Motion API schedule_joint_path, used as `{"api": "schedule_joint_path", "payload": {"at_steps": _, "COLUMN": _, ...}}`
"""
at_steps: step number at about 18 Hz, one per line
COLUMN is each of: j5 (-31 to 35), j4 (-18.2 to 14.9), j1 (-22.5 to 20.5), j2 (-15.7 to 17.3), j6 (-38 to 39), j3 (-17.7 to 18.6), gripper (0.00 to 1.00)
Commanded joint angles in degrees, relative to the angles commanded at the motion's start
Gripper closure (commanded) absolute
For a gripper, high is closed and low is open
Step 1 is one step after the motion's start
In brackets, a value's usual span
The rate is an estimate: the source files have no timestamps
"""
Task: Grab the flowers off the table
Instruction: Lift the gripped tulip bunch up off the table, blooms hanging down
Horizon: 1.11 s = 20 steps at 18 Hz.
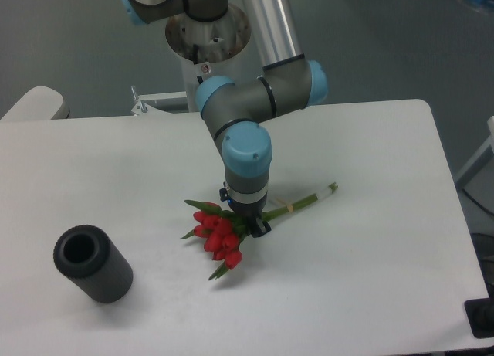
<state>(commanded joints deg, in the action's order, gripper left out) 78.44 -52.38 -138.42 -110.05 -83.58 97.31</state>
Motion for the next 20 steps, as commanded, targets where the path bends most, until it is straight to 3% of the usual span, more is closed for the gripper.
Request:
{"api": "schedule_joint_path", "payload": {"at_steps": 3, "j5": -8.98, "j4": -0.79, "j1": -0.71, "j2": 0.36, "j6": 0.97, "j3": -5.62, "gripper": 0.57}}
{"api": "schedule_joint_path", "payload": {"at_steps": 7, "j5": -13.30, "j4": -2.80, "j1": -1.15, "j2": 0.36, "j6": 1.49, "j3": -10.11, "gripper": 0.59}}
{"api": "schedule_joint_path", "payload": {"at_steps": 11, "j5": -21.81, "j4": -4.13, "j1": -2.11, "j2": 0.36, "j6": 6.66, "j3": -13.63, "gripper": 0.60}}
{"api": "schedule_joint_path", "payload": {"at_steps": 20, "j5": -38.44, "j4": -3.61, "j1": -5.81, "j2": 0.45, "j6": 19.76, "j3": -14.07, "gripper": 0.63}}
